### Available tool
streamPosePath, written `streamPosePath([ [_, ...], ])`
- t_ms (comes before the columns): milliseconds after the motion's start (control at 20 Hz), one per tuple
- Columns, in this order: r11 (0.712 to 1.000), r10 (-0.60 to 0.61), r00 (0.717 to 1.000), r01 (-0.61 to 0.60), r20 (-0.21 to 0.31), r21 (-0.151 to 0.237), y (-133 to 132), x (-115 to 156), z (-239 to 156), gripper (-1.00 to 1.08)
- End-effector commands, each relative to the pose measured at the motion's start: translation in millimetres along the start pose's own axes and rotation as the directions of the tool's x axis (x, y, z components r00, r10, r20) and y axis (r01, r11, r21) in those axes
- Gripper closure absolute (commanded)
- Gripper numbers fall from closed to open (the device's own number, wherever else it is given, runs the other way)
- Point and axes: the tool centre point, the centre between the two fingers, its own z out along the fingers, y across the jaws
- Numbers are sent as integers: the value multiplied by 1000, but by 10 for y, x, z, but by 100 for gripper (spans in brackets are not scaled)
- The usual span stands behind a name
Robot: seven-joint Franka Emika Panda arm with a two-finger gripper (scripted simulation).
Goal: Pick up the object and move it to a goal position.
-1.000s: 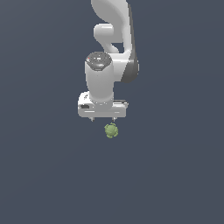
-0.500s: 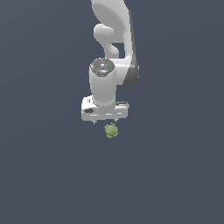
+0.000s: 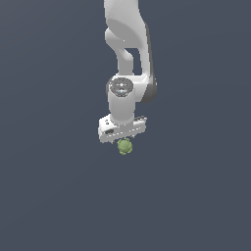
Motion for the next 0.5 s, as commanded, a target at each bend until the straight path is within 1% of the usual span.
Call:
streamPosePath([
  [0, 999, -42, 999, 42, -3, 2, -44, -6, 75, -92],
  [250, 996, -87, 996, 87, -6, 5, -95, -16, 159, -92],
  [450, 996, -89, 996, 89, -5, 5, -99, -19, 166, -92],
])
